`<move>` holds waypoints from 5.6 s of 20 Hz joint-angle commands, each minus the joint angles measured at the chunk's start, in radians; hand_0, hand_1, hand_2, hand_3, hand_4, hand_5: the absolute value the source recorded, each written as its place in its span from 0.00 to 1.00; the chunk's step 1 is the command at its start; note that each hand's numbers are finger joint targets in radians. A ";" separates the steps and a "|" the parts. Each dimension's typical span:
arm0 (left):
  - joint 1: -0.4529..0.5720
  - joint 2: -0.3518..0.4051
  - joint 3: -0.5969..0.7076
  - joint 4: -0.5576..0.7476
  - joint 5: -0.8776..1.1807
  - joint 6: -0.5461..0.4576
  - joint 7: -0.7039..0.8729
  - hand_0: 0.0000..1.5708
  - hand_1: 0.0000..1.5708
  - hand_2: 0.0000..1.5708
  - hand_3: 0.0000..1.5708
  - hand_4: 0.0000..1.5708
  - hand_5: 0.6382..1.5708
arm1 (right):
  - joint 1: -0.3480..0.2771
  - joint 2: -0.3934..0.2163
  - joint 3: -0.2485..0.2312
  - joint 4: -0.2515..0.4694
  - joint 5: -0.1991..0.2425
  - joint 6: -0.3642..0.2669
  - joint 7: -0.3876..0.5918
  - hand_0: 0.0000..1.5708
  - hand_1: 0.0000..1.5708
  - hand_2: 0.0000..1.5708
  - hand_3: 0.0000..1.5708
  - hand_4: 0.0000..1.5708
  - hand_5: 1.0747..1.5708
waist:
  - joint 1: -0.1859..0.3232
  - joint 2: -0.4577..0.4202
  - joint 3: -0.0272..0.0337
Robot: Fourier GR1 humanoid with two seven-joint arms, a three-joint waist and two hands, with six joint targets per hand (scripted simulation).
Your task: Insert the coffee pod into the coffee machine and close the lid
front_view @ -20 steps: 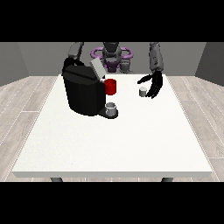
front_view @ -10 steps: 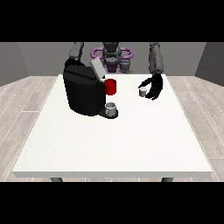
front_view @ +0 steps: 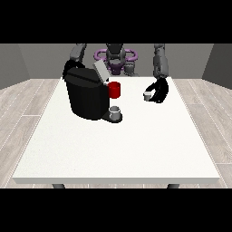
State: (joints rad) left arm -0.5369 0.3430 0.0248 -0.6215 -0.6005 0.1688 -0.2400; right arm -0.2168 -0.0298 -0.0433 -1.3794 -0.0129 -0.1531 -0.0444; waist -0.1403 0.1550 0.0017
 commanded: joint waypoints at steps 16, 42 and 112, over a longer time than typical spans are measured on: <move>-0.128 -0.029 -0.015 -0.054 -0.030 -0.152 -0.032 0.82 0.82 0.87 0.85 0.35 1.00 | 0.041 -0.002 -0.007 0.092 -0.014 0.019 -0.014 0.00 0.00 0.00 0.00 0.31 1.00 | 0.007 -0.088 -0.0018; -0.577 0.151 0.125 -0.045 -0.010 -0.307 0.113 0.80 0.80 0.84 0.80 0.31 1.00 | -0.095 0.012 0.053 0.016 -0.007 0.031 -0.018 0.00 0.00 0.00 0.00 0.32 1.00 | -0.181 0.061 -0.0017; -0.628 0.143 0.048 0.029 -0.156 -0.372 0.032 0.00 0.00 0.00 0.00 0.00 1.00 | -0.122 0.005 -0.013 -0.003 -0.015 -0.047 -0.023 0.00 0.00 0.00 0.00 0.24 1.00 | -0.129 0.134 -0.0015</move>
State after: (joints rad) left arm -1.1640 0.4680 0.0818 -0.6012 -0.7422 -0.1802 -0.1884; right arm -0.3157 -0.0334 -0.0464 -1.3870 -0.0260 -0.1807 -0.0714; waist -0.2830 0.2705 0.0018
